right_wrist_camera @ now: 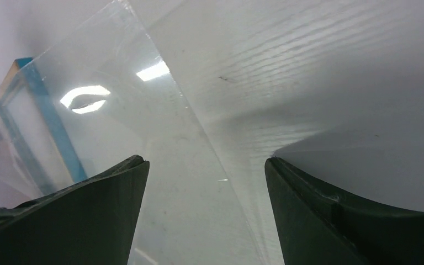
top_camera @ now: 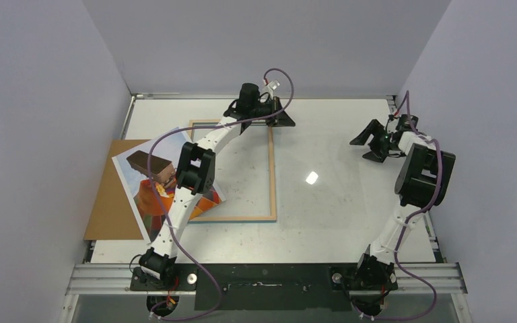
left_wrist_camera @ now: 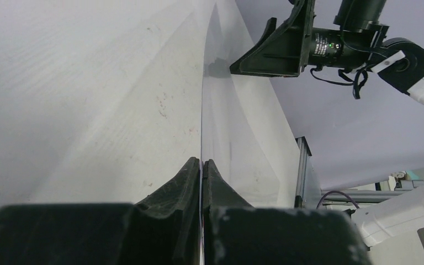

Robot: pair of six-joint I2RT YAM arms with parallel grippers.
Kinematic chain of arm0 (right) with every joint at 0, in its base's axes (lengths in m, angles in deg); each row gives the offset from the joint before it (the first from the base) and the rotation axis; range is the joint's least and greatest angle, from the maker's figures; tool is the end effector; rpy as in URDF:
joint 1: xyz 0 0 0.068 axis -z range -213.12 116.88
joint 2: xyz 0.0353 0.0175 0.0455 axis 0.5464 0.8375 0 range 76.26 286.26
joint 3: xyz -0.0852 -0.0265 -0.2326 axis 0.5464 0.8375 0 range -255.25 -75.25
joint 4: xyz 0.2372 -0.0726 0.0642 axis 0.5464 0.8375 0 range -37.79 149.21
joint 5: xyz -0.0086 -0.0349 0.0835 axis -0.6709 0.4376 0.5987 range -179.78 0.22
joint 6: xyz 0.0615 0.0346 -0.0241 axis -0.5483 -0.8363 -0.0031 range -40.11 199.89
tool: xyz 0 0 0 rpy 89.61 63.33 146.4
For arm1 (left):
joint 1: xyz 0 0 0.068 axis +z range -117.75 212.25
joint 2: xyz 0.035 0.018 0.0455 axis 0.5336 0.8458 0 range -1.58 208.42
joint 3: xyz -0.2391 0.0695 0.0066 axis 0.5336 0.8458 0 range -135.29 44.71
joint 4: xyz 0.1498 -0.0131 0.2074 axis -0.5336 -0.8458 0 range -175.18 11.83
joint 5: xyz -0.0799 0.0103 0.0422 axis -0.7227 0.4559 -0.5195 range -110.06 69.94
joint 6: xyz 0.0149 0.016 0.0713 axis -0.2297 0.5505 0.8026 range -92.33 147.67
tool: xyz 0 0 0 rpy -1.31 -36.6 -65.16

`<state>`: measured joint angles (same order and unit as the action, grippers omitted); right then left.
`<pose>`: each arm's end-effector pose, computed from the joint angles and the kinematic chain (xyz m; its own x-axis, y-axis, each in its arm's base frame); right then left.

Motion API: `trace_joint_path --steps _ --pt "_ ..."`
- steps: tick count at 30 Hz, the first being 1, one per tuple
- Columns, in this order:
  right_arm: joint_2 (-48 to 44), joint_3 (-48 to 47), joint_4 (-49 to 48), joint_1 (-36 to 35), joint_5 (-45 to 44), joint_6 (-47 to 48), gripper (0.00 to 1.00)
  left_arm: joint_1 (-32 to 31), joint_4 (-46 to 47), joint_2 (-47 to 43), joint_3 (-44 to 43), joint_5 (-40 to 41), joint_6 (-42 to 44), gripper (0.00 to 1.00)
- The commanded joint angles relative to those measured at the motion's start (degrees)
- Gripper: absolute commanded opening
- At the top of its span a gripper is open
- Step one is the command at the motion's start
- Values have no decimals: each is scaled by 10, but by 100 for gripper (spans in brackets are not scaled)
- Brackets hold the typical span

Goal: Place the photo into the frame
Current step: Pick up the photo frame item at the center of the board.

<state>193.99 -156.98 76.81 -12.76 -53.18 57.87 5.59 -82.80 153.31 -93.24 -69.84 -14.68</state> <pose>0.4080 -0.1115 0.1250 -0.7553 0.6015 -0.2603 0.3109 0.6785 0.6656 0.5055 -0.3072 0.1606 -0.8655 -0.0523 -0.4981 0.4617 0.3022 -0.8340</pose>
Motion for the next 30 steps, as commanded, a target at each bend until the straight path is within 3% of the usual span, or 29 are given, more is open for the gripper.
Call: trace_joint_path --steps 1,8,12,18,25,30 --pt "-2 18 -85 -6 102 13 79 3 66 -68 -17 -27 8 0" --pt "30 13 -106 -9 156 22 78 10 70 -57 -36 -11 -46 0" --pt "46 8 -109 -12 235 33 77 16 58 -60 -39 9 -50 0" --pt "24 3 -8 -30 323 141 76 32 19 -47 -57 50 -53 0" --pt "18 11 13 -29 331 156 65 44 9 -37 -58 75 -50 0" --pt "11 13 19 -20 326 159 51 52 -9 -34 -58 91 -40 0"
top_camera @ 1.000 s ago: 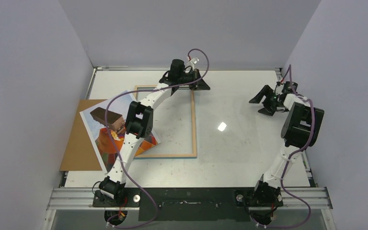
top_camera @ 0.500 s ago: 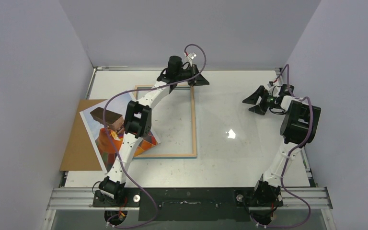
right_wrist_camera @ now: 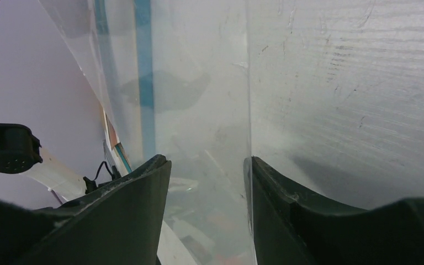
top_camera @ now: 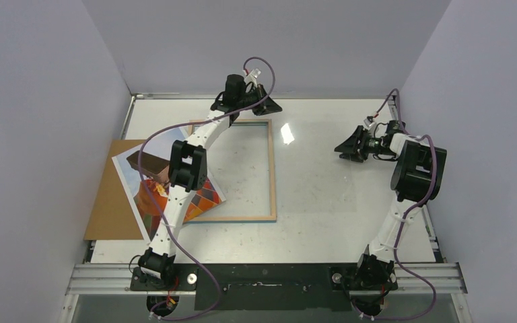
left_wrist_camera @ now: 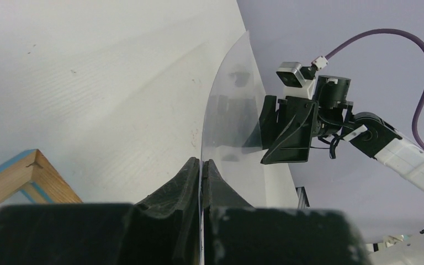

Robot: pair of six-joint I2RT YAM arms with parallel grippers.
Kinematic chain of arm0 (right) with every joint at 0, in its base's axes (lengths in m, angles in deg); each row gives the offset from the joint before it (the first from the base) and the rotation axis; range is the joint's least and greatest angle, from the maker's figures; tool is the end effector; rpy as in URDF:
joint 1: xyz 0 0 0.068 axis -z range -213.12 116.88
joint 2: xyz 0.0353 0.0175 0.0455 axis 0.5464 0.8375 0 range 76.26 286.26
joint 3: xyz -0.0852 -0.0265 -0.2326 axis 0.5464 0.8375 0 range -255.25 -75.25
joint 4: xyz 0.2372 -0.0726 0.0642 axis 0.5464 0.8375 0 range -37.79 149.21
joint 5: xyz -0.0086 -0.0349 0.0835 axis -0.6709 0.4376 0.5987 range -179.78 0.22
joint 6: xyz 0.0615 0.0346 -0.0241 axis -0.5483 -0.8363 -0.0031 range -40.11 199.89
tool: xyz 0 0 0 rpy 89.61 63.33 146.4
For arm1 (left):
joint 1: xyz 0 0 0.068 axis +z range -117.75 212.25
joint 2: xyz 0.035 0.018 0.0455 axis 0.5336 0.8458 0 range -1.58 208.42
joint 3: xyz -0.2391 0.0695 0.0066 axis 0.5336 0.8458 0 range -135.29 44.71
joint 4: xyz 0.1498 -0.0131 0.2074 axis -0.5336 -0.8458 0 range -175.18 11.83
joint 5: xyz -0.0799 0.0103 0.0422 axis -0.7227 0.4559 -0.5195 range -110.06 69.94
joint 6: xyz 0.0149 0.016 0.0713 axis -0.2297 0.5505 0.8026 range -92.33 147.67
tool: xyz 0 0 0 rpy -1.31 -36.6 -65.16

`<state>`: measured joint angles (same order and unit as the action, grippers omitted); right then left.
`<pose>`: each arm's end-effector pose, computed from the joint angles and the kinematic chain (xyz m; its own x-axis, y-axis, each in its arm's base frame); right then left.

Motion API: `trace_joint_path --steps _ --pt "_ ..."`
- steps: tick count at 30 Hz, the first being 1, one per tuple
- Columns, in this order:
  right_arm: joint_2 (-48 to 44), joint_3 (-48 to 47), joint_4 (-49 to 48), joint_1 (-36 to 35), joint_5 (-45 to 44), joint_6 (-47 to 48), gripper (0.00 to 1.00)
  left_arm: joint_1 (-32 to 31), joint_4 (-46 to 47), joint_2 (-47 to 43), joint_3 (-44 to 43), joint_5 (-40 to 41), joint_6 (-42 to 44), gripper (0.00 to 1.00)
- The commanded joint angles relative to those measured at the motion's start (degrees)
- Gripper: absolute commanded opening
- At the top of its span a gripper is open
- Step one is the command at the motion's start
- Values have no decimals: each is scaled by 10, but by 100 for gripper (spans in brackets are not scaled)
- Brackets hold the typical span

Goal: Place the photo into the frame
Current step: Pick up the photo frame item at the center of the board, then move the photo frame to the center of the board.

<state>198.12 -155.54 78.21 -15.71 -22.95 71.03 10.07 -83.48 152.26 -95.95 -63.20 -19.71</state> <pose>0.4017 -0.0656 0.1117 -0.9049 0.3473 -0.2461 -0.0785 0.4321 0.8984 0.5349 -0.2643 0.1849 -0.8435 -0.2361 -0.4826 0.3769 0.3799 -0.8447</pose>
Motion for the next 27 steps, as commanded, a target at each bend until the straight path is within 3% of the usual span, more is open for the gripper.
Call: trace_joint_path --steps 1,7,9,11,17,22,27 --pt "-30 -1 5 11 24 26 46 10 -4 -23 -30 26 11 0" --pt "-15 -28 24 22 62 27 7 17 -10 -21 -31 30 16 0" --pt "-14 -32 33 20 64 37 0 19 -13 -21 -30 31 18 0" --pt "-16 -31 34 17 59 37 0 22 -20 -22 -30 33 23 3" --pt "-34 -46 6 13 17 -18 0 35 -130 -46 -25 96 98 55" --pt "-75 -46 -128 13 -35 -165 0 53 -258 -83 2 145 168 67" --pt "-108 -60 -209 7 -103 -287 0 45 -347 -109 42 178 198 70"
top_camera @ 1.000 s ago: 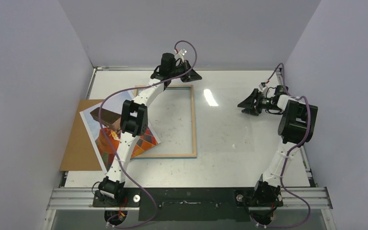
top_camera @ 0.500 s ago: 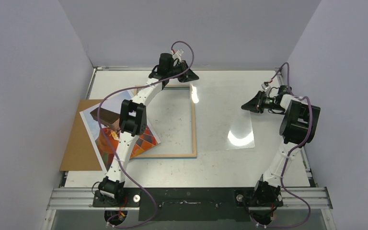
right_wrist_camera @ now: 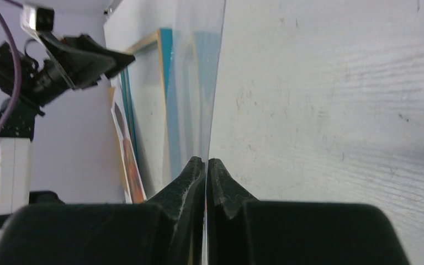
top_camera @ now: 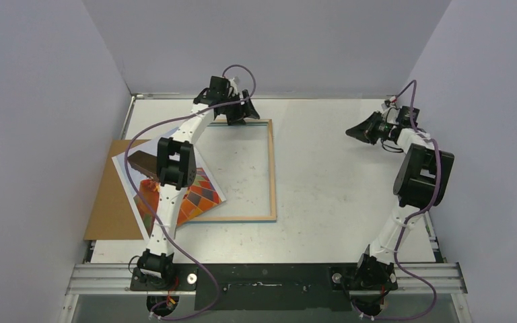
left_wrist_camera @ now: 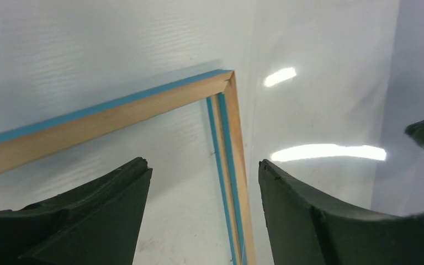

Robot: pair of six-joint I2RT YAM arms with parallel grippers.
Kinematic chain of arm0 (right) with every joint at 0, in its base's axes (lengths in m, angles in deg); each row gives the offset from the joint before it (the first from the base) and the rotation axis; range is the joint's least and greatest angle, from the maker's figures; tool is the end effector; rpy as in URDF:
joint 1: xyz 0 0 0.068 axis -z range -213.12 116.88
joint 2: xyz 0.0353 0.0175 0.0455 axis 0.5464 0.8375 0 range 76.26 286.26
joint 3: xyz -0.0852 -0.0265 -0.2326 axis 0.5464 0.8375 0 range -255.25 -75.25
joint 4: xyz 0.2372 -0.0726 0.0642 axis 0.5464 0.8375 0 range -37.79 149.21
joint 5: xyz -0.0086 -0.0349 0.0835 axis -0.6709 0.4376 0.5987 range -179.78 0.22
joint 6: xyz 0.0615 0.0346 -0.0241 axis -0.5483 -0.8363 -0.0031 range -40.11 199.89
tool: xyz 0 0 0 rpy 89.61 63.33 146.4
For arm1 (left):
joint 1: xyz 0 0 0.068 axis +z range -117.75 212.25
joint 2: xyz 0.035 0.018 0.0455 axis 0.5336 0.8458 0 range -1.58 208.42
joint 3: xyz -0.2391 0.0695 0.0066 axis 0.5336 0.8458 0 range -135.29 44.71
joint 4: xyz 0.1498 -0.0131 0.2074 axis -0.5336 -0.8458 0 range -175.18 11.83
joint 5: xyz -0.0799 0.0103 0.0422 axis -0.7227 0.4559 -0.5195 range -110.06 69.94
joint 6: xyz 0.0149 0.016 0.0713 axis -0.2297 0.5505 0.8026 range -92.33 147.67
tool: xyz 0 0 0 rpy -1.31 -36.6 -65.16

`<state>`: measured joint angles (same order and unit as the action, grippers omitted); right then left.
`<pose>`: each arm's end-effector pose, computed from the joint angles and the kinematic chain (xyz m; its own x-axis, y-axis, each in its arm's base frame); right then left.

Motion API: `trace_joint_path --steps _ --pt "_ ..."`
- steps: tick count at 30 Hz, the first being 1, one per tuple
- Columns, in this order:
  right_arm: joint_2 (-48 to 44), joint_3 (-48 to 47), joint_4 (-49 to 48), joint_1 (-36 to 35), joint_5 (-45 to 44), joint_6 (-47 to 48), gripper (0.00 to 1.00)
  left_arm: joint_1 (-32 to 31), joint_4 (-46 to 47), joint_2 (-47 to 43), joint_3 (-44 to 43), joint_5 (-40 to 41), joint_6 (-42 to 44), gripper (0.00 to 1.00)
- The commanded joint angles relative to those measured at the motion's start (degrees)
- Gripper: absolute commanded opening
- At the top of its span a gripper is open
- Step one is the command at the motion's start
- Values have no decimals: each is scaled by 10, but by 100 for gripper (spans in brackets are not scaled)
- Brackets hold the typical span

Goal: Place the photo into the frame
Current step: Move the photo frame to the center of the board.

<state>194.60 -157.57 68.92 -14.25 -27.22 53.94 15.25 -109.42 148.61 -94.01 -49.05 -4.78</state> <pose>0.4200 -0.0848 0.1501 -0.8344 0.4984 -0.2354 0.0063 0.4357 0.9001 0.5351 -0.1953 0.1563 -0.8674 -0.2257 -0.4435 0.1549 0.7245 -0.6716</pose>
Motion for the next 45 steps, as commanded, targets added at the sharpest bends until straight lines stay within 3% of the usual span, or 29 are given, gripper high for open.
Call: trace_joint_path --steps 1,5,10,15,22,30,36,45 --pt "-76 -52 -100 -8 -77 -118 0 -11 -94 -77 39 29 50 70" --pt "-94 -76 -95 -17 -122 -156 0 -40 -91 -108 124 24 36 63" --pt "-142 -78 -212 -30 -182 -267 0 -75 -62 -167 246 86 11 47" --pt "-182 -118 -174 -56 -280 -275 0 -81 26 -196 334 64 -37 34" --pt "-241 -112 -174 -98 -357 -300 0 -107 101 -210 389 9 -79 32" --pt "-323 -119 -127 -103 -435 -285 0 -137 165 -183 377 -27 -124 26" --pt "-354 -154 -13 -104 -486 -204 0 -167 157 -137 302 -32 -136 24" --pt "-389 -167 61 -101 -545 -160 0 -214 212 -58 168 -82 -231 23"
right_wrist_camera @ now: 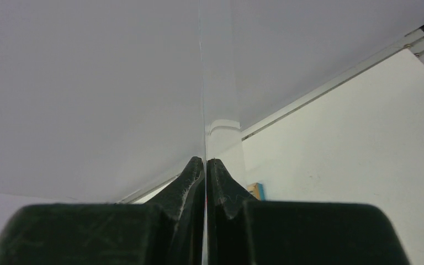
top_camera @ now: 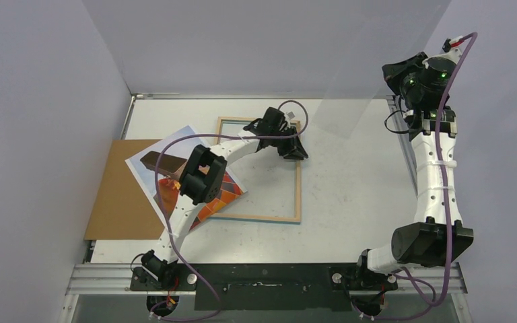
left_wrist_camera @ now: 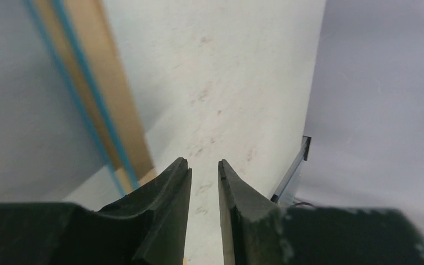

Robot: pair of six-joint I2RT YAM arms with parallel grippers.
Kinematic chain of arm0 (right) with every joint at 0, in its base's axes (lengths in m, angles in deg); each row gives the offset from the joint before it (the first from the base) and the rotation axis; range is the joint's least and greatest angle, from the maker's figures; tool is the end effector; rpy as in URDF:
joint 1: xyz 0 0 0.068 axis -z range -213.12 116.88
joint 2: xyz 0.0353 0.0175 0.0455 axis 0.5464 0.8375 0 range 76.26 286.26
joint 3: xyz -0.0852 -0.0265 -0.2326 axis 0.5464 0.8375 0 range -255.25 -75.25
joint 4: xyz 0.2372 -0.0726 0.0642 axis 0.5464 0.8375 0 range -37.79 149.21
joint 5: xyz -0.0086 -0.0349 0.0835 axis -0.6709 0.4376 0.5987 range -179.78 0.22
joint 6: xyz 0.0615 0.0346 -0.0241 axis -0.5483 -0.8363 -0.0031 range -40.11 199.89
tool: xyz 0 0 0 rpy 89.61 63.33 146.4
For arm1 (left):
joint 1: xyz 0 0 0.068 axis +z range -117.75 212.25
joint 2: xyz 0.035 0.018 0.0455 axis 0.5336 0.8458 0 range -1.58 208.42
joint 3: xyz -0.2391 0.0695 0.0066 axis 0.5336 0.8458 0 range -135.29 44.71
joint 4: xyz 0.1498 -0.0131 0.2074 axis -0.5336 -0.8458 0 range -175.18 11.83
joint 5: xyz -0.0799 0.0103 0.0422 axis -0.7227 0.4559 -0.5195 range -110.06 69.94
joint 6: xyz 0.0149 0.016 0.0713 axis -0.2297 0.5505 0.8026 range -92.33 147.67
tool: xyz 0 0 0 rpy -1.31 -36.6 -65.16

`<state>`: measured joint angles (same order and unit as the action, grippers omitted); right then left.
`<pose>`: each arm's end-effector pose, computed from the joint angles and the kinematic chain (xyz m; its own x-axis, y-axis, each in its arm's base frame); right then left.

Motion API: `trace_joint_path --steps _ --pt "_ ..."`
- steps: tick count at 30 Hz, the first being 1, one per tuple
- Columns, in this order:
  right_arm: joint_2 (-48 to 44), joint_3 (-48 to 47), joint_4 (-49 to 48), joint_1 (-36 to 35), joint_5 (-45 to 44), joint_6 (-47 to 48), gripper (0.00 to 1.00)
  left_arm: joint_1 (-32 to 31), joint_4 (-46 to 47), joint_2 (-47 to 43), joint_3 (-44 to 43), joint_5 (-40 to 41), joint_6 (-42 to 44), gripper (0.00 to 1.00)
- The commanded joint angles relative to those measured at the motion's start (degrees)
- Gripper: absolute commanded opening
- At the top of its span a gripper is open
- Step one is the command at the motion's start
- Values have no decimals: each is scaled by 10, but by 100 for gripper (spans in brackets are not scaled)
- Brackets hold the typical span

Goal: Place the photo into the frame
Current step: Move the photo frame to the center of the board, then move the photo to the center of the board.

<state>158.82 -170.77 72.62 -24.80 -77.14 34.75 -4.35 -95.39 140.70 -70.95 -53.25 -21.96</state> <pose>0.3412 -0.0360 0.4455 -0.1426 0.7200 -0.6792 0.0391 0.6898 0.7230 0.4142 -0.3503 0.1188 -0.9818 -0.0651 -0.1783 0.1047 0.5974 -0.7951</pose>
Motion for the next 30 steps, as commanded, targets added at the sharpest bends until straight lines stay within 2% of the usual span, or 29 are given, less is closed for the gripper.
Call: trace_joint_path --steps 1,4,6,12,16,20,26,30 --pt "-33 -40 31 5 -51 36 0 -23 86 28 -72 -45 -74 23" --pt "-36 -49 50 7 -57 40 0 -29 122 41 -86 -54 -106 24" --pt "-36 -51 57 9 -51 40 0 -29 116 33 -83 -48 -98 24" --pt "-33 -62 49 10 -3 32 0 -4 -47 -42 -36 37 28 24" --pt "-22 -79 35 10 53 23 0 24 -102 -110 60 95 78 24" --pt "-16 -87 19 8 101 10 0 41 -143 -154 123 145 101 31" --pt "-18 -84 17 0 131 8 0 45 -331 -122 60 286 195 33" --pt "-21 -78 27 -2 137 16 0 55 -381 -117 68 326 229 34"
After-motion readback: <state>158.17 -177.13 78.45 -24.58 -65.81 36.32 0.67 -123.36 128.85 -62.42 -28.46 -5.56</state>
